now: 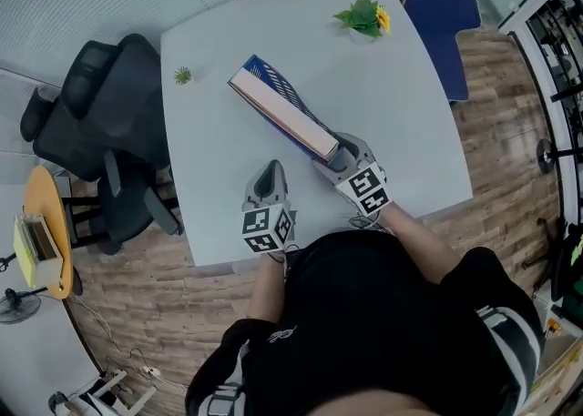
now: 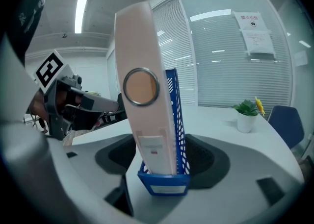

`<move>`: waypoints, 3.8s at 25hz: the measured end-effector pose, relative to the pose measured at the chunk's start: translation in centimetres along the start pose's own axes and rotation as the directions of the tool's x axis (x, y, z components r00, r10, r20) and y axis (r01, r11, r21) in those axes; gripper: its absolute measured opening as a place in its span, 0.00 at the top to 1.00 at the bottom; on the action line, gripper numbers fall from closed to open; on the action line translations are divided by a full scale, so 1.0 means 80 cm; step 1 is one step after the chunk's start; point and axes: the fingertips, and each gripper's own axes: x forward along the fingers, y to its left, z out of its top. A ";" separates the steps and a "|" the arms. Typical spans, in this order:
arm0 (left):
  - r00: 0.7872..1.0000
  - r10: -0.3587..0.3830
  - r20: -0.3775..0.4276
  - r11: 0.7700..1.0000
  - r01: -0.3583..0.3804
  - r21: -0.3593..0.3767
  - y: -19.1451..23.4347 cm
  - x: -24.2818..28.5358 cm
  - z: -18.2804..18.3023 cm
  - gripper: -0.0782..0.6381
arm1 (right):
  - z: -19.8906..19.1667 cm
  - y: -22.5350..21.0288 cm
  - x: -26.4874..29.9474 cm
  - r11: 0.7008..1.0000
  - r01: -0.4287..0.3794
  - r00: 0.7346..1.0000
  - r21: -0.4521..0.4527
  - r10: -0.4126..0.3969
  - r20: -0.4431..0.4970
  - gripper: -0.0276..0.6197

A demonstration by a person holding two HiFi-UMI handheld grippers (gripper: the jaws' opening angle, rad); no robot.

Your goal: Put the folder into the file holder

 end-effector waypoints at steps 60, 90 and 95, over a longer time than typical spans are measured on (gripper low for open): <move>0.888 -0.398 0.228 0.904 0.338 0.262 -0.143 -0.245 0.120 0.89 | 0.174 0.157 -0.343 0.792 0.605 0.737 0.087 -0.598 0.316 0.95; 0.893 -0.381 0.241 0.909 0.313 0.276 -0.154 -0.238 0.118 0.89 | 0.178 0.141 -0.349 0.792 0.609 0.742 0.033 -0.584 0.329 0.95; 0.890 -0.388 0.240 0.905 0.319 0.281 -0.159 -0.235 0.120 0.89 | 0.174 0.134 -0.351 0.789 0.614 0.737 0.034 -0.589 0.332 0.95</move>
